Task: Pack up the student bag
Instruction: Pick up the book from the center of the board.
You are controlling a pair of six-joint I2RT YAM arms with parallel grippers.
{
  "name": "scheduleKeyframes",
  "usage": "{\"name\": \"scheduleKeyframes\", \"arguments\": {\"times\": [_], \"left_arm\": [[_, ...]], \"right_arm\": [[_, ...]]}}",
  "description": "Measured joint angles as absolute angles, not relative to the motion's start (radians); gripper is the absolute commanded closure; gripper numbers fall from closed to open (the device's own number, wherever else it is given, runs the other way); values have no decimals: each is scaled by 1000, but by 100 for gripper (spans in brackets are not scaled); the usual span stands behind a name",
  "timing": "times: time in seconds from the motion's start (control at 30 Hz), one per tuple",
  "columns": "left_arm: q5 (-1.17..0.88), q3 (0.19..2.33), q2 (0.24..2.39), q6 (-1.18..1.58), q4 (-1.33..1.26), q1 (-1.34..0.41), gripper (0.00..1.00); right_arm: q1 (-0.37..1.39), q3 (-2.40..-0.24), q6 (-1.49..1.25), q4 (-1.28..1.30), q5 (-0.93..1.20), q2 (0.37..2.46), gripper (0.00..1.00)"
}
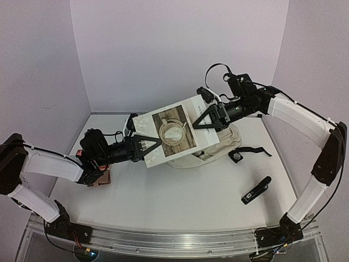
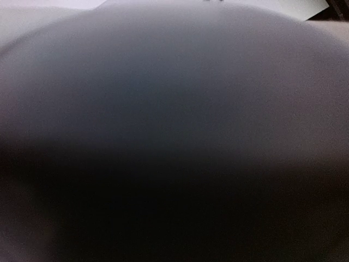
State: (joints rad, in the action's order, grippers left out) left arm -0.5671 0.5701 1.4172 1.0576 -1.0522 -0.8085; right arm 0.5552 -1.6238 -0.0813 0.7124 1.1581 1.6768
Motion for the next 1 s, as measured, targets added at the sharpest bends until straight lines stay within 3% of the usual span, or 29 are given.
{"name": "scheduleKeyframes", "arguments": {"times": [0.2, 0.53, 0.77, 1.0], "left_arm": [[-435, 548, 1321, 1049, -931, -808, 100], [25, 535, 926, 1045, -373, -800, 100], [272, 536, 793, 1107, -15, -797, 100], [373, 517, 689, 1176, 132, -797, 100]], "right_arm": [[552, -1652, -93, 714, 963, 1684, 3], [556, -1903, -18, 732, 459, 1826, 10], [780, -2057, 125, 758, 99, 2038, 12], [915, -2261, 226, 784, -111, 2304, 15]]}}
